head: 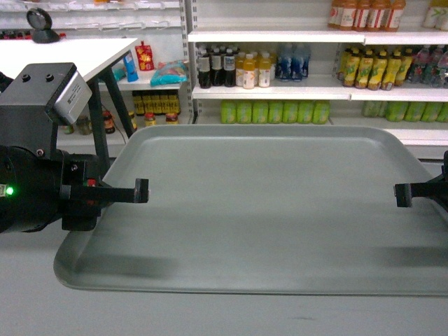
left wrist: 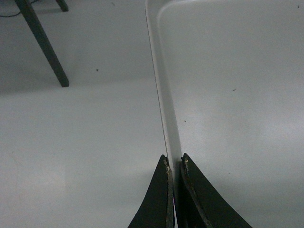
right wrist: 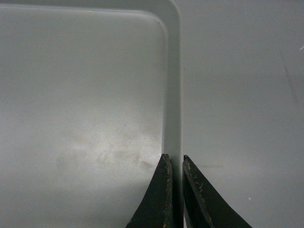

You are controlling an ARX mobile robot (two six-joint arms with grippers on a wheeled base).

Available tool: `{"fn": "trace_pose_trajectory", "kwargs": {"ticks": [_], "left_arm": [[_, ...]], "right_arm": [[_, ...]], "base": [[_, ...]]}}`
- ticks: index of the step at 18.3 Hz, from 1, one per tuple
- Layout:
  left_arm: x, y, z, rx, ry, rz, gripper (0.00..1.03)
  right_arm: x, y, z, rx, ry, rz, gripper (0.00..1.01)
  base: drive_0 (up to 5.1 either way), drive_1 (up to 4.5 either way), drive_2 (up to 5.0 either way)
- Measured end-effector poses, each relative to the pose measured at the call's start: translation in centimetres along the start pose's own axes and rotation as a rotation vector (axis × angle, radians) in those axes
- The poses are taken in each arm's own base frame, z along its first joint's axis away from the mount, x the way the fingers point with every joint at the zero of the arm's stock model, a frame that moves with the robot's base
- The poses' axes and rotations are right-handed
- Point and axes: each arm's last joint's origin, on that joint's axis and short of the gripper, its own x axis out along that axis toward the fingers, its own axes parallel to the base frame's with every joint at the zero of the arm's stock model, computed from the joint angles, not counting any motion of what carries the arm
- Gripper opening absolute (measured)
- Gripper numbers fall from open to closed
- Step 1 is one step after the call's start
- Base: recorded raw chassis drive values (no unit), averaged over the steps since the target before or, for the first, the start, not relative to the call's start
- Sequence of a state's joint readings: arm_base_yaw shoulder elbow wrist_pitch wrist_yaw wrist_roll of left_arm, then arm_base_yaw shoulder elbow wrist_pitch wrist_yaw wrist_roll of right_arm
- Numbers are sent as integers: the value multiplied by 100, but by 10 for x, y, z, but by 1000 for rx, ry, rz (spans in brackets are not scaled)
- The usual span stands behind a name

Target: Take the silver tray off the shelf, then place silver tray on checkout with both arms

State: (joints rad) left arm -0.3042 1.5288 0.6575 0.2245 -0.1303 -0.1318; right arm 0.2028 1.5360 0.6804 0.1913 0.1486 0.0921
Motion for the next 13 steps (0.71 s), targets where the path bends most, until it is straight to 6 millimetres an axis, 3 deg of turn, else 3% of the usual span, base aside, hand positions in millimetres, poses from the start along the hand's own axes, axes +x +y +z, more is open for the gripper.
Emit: {"fn": "trace_pose_trajectory", "kwargs": {"ticks": [13], "left_arm": [[0,0,0,-1,-2,0,3]], "right_arm": [[0,0,0,0,-1,0,3]], "base": [[-501,244,244]]}}
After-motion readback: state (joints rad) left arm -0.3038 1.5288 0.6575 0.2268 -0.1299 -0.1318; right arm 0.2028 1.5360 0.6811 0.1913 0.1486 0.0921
